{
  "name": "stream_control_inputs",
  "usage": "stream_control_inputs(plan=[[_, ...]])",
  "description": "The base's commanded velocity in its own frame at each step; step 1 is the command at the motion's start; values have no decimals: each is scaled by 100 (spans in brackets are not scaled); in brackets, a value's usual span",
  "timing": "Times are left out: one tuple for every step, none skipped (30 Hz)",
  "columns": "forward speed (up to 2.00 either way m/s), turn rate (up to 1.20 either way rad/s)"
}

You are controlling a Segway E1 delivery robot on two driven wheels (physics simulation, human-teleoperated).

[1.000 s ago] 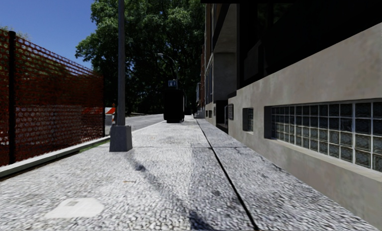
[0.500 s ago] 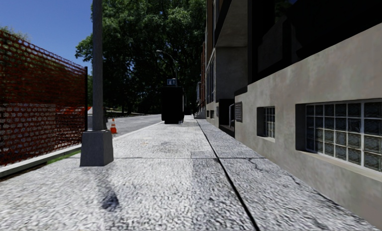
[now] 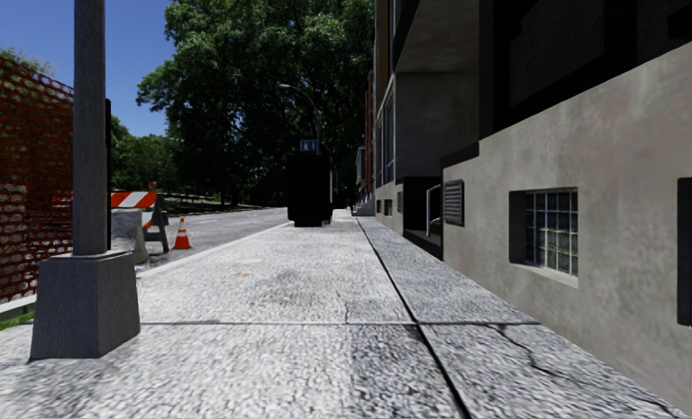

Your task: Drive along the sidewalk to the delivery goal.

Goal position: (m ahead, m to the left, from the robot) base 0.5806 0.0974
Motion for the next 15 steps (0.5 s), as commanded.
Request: stream_control_inputs(plan=[[154, 0], [135, 0], [129, 0], [129, 0], [125, 0], [120, 0], [111, 0], [111, 0], [102, 0], [92, 0], [78, 0], [78, 0], [45, 0], [22, 0], [3, 0]])
